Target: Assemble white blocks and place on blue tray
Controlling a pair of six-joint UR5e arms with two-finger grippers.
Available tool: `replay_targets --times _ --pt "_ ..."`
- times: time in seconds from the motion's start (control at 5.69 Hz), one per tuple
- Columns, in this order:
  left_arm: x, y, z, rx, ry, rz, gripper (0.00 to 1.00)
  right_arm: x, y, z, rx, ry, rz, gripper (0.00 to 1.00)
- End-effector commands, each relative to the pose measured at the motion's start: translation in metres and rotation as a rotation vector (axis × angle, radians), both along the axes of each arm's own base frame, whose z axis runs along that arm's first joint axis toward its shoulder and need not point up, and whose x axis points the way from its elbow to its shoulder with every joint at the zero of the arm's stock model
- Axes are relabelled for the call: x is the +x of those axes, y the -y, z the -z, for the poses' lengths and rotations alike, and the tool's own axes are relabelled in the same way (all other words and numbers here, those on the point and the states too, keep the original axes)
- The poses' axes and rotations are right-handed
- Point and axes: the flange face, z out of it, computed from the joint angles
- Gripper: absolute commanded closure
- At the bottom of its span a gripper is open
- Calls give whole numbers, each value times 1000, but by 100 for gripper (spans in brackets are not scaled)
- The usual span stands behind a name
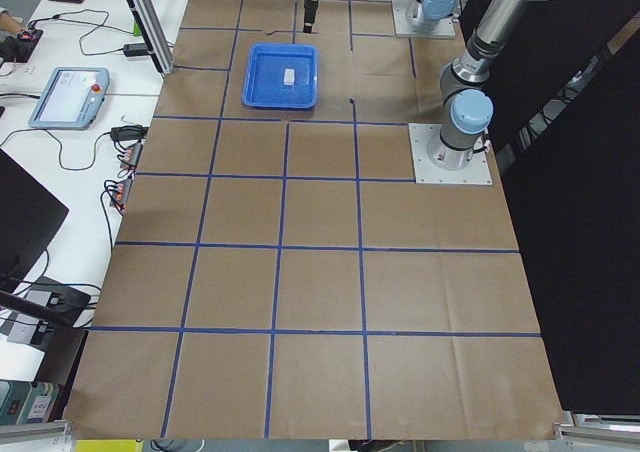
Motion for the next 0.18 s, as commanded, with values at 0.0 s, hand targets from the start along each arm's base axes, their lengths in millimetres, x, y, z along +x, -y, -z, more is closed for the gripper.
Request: replay_targets --times 0.0 --pt "0 0 -1 -1 -1 1 1 0 0 0 -4 1 1 0"
